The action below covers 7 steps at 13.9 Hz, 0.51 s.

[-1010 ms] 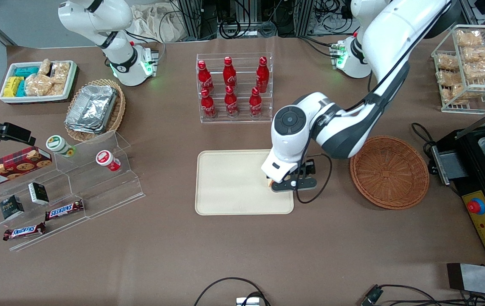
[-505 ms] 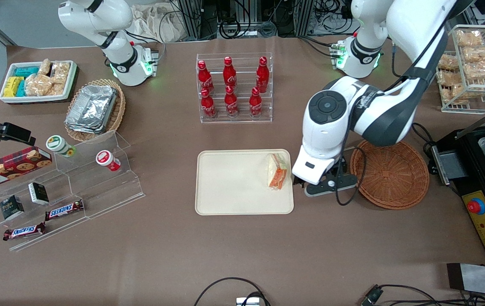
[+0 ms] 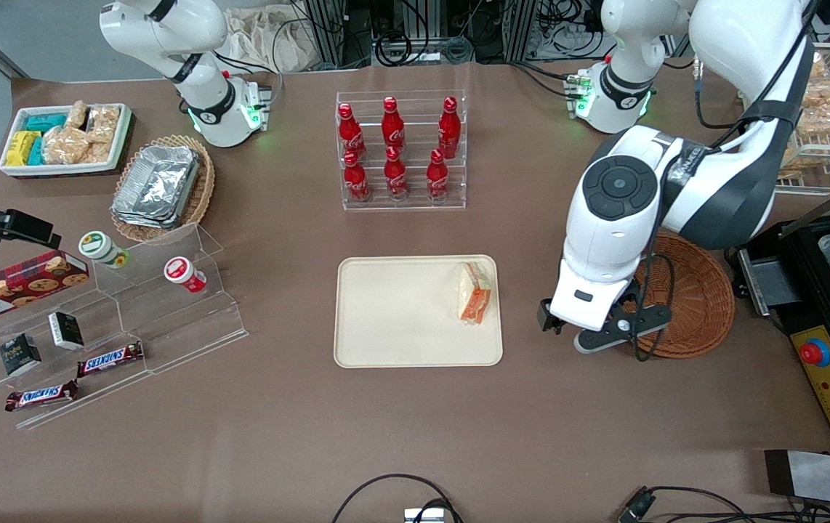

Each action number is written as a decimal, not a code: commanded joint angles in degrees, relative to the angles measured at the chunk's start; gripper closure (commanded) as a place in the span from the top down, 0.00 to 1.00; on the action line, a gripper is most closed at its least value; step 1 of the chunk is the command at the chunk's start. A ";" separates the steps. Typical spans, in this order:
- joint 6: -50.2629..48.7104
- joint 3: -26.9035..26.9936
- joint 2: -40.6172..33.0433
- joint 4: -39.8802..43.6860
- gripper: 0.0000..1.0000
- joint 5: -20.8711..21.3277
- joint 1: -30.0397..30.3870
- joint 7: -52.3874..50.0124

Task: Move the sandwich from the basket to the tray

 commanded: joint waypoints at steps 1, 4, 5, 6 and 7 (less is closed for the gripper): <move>-1.62 -0.06 -0.84 0.78 1.00 -0.90 0.17 0.58; -1.79 -0.15 -0.93 0.78 1.00 -0.98 2.01 1.28; -1.80 -0.06 -1.80 0.78 1.00 -2.64 3.06 3.55; -1.88 0.11 -2.94 0.78 1.00 -5.09 3.85 6.96; -2.32 0.37 -4.08 0.35 1.00 -6.42 4.38 9.87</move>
